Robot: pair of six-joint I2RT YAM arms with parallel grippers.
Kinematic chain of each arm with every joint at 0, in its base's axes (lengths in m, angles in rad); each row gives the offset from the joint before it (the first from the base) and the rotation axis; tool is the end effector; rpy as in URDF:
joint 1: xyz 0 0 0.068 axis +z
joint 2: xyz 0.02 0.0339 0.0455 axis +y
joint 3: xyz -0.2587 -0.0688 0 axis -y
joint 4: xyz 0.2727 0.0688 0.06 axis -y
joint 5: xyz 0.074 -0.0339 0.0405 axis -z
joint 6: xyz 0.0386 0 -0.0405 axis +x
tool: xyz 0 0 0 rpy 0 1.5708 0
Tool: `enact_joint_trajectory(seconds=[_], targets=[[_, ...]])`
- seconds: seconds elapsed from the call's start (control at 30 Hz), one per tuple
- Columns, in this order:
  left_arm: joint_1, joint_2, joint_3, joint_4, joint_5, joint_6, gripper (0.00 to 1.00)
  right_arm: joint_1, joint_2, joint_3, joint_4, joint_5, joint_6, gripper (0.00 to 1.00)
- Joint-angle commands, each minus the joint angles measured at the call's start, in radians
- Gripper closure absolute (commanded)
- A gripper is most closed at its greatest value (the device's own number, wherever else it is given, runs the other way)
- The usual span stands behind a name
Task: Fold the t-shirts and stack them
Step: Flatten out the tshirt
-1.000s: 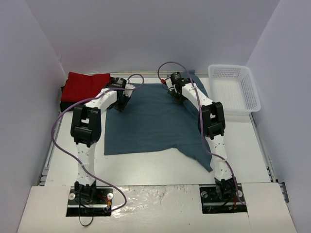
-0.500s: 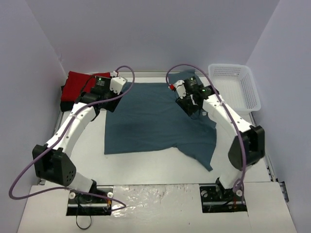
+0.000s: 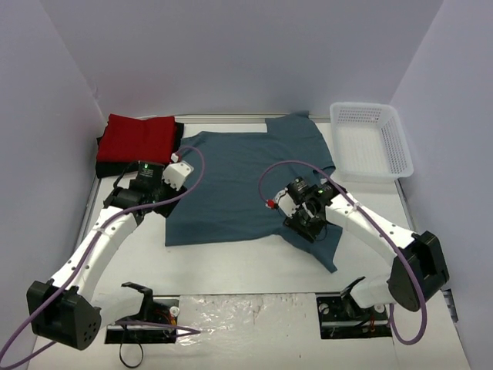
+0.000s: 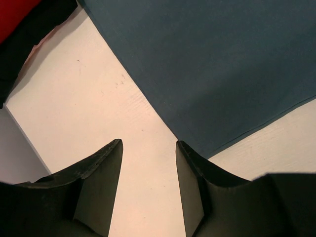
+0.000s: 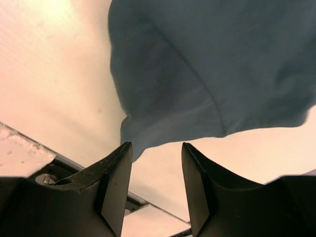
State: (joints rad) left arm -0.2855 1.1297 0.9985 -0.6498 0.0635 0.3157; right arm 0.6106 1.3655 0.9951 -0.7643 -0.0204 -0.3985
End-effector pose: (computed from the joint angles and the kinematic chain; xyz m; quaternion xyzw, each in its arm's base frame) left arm 0.2561 -0.0777 0.2920 0.2848 0.8776 -0.0235 0.3849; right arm 0.2378 0.1673 0.2219 -0.4739 0.8536 0.0328 0.2140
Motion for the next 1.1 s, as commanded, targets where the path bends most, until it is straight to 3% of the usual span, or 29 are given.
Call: enact_joint_trajectory(seconds=[0.0, 0.5, 0.67, 0.73, 0.83, 1.07], targets=[[0.009, -0.015, 0.000, 0.019, 0.006, 0.016, 0.54, 0.020, 0.038, -0.016, -0.055, -0.009, -0.010, 0.59], [0.020, 0.012, -0.006, 0.024, -0.013, 0.019, 0.55, 0.115, 0.251, -0.003, -0.004, -0.016, -0.025, 0.56], [0.020, 0.015, -0.011, 0.030, -0.014, 0.019, 0.55, 0.120, 0.274, 0.000, 0.014, 0.017, -0.005, 0.72], [0.020, 0.018, -0.012, 0.032, -0.017, 0.019, 0.55, 0.120, 0.271, 0.010, 0.017, 0.017, -0.002, 0.88], [0.020, 0.024, -0.012, 0.032, -0.021, 0.019, 0.55, 0.120, 0.259, 0.022, 0.016, 0.056, 0.004, 1.00], [0.020, 0.028, -0.012, 0.036, -0.027, 0.020, 0.54, 0.107, 0.212, 0.063, -0.006, 0.054, -0.013, 1.00]])
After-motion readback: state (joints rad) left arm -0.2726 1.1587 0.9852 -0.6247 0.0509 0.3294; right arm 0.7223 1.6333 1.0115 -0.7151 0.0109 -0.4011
